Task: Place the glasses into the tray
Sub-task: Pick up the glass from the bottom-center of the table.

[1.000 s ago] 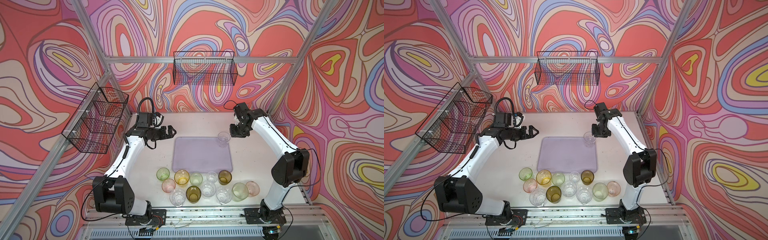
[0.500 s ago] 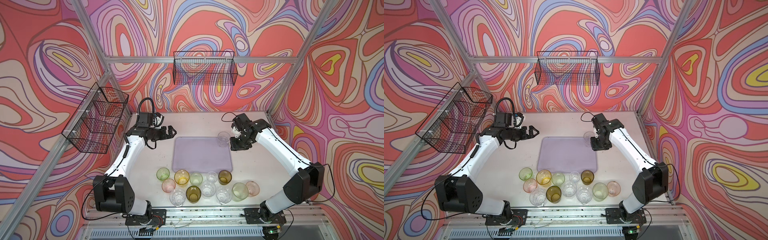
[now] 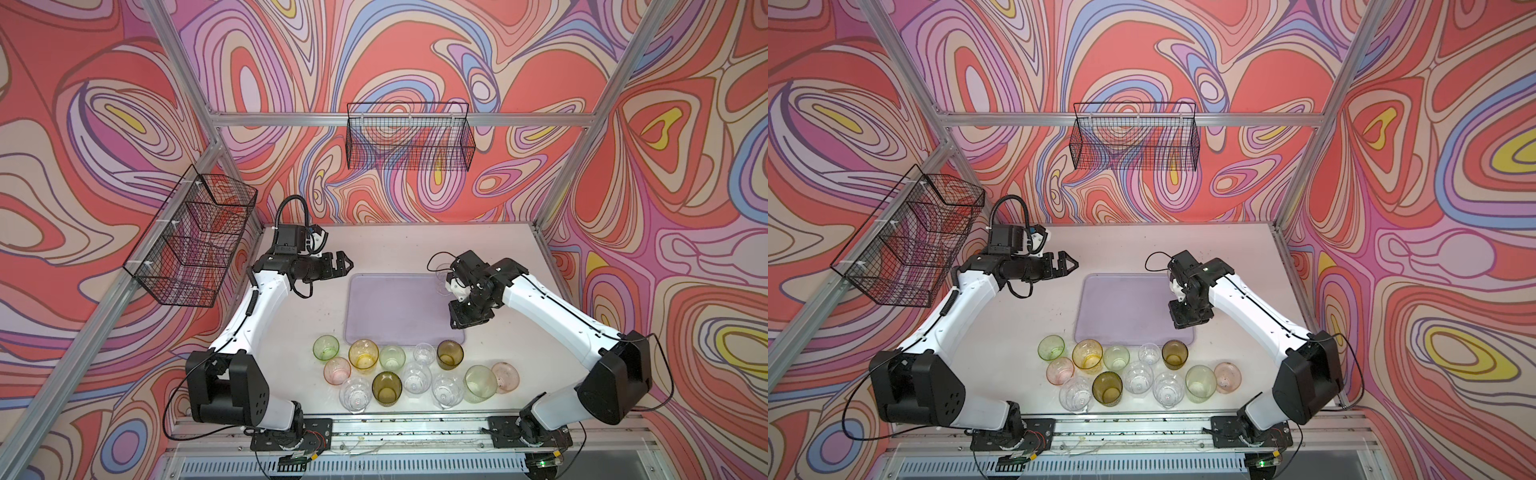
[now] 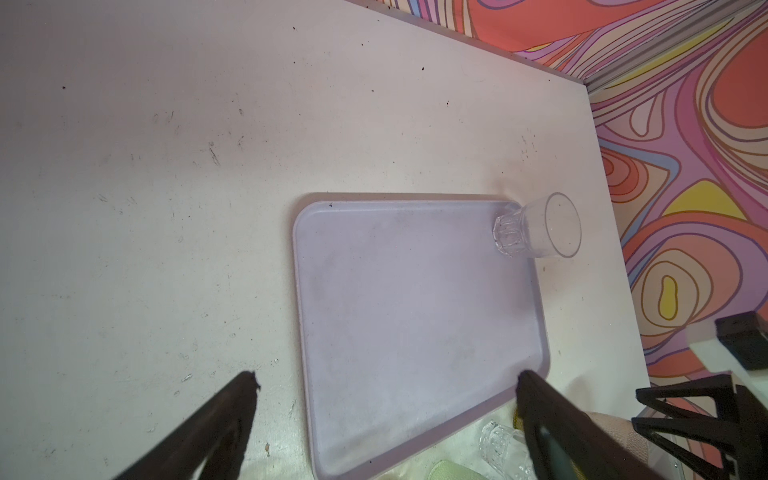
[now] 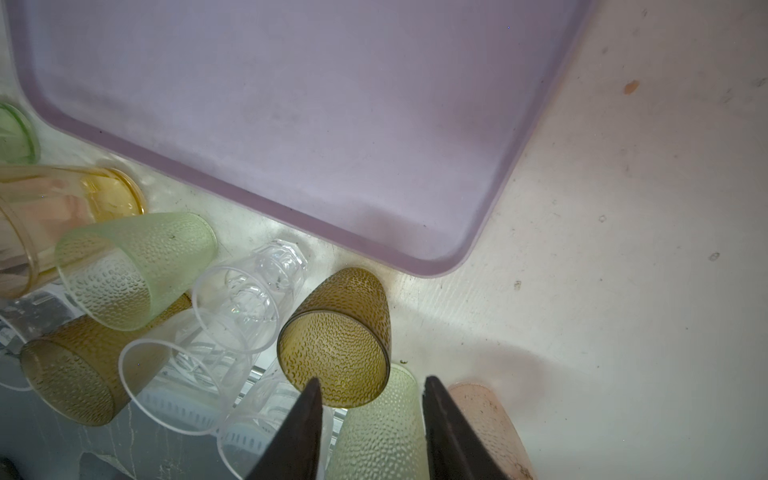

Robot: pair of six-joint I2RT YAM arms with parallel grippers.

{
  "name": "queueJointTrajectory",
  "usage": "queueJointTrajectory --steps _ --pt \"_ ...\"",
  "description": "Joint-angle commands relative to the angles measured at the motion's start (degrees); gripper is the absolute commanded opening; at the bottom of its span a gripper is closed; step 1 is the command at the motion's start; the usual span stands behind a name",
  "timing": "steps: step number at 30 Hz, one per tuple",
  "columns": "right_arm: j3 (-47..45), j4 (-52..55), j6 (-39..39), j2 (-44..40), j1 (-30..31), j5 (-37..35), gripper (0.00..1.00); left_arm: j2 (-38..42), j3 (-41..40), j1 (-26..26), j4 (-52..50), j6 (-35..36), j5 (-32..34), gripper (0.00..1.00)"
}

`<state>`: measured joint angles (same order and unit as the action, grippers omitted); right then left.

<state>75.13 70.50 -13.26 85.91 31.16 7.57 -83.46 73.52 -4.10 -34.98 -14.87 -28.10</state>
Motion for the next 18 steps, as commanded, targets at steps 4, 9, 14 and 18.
queueJointTrajectory --steps 4,9,14,18 --pt "-5.19 -2.34 -2.42 -3.23 1.8 -0.12 0.4 0.23 1.64 -0.1 -1.67 -0.24 -0.47 1.0" --pt "-7.78 -3.88 -3.54 -3.37 2.97 -0.12 0.38 0.06 1.74 -0.11 -1.48 -0.51 -0.84 1.0" --pt "-10.06 -4.82 -4.26 -3.09 3.81 -0.83 0.36 0.11 1.63 -0.12 -1.66 -0.43 -0.51 1.0" --pt "-11.18 -5.8 -4.9 -2.69 4.11 -0.44 0.36 0.05 1.65 -0.12 -1.61 -0.51 -0.54 1.0"
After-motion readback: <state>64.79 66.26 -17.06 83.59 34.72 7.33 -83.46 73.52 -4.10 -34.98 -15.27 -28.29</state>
